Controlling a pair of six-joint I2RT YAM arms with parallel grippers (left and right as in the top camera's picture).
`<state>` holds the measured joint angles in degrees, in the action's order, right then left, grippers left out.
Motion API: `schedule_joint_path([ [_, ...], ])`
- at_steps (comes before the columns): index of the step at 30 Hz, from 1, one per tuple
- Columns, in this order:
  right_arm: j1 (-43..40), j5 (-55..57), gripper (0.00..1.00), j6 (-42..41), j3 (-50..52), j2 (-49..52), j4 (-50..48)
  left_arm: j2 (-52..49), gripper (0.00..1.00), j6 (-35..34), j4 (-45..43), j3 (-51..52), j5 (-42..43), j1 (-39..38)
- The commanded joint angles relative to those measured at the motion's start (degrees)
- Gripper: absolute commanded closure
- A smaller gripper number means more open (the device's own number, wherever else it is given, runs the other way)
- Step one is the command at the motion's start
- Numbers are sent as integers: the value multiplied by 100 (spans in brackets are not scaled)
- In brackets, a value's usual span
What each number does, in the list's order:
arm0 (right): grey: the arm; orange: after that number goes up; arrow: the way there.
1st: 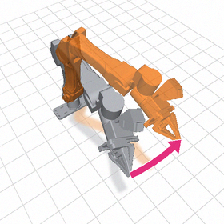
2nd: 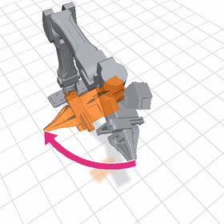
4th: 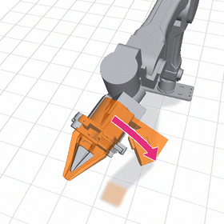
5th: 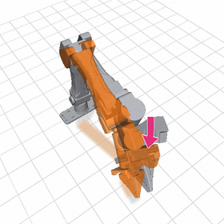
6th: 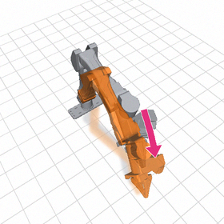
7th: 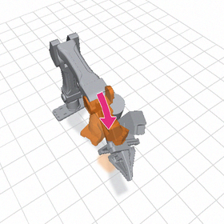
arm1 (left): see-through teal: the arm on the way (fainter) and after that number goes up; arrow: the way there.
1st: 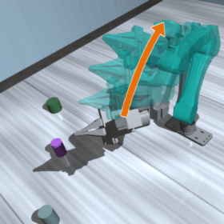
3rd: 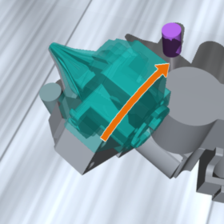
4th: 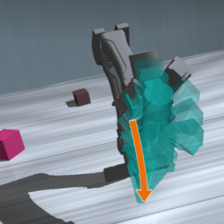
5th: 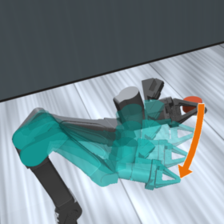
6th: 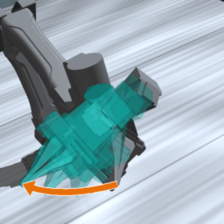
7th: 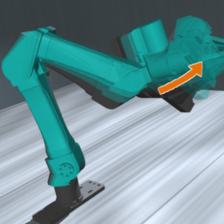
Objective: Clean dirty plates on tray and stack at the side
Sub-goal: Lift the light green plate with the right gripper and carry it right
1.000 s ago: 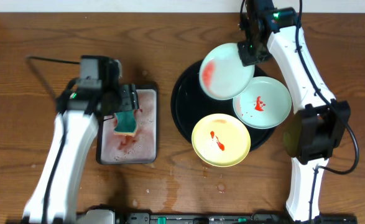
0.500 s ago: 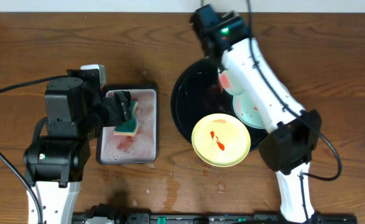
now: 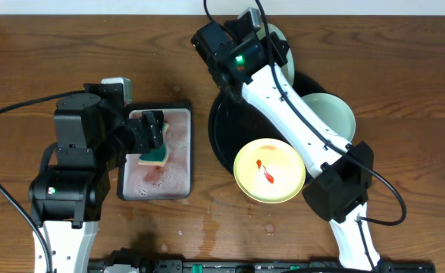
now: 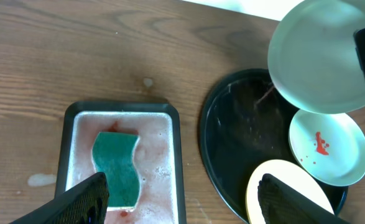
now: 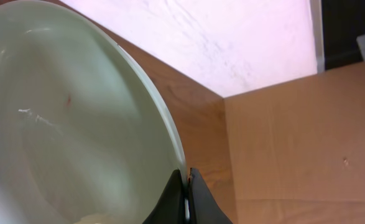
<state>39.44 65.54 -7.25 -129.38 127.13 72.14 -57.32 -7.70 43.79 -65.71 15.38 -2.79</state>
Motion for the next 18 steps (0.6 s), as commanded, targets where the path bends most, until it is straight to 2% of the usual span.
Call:
schedule_joint_path([
  [1, 107, 367, 99, 315, -122, -15, -114, 17, 23, -55, -37, -111, 92, -2],
  [9, 155, 326, 99, 461, -4, -15, -162, 15, 23, -52, -42, -111, 92, -2],
  [14, 186, 404, 99, 918, 649, -15, -614, 17, 23, -55, -42, -111, 92, -2],
  [18, 188, 1014, 99, 1381, 1335, -15, -1200, 17, 23, -55, -42, -111, 94, -2],
])
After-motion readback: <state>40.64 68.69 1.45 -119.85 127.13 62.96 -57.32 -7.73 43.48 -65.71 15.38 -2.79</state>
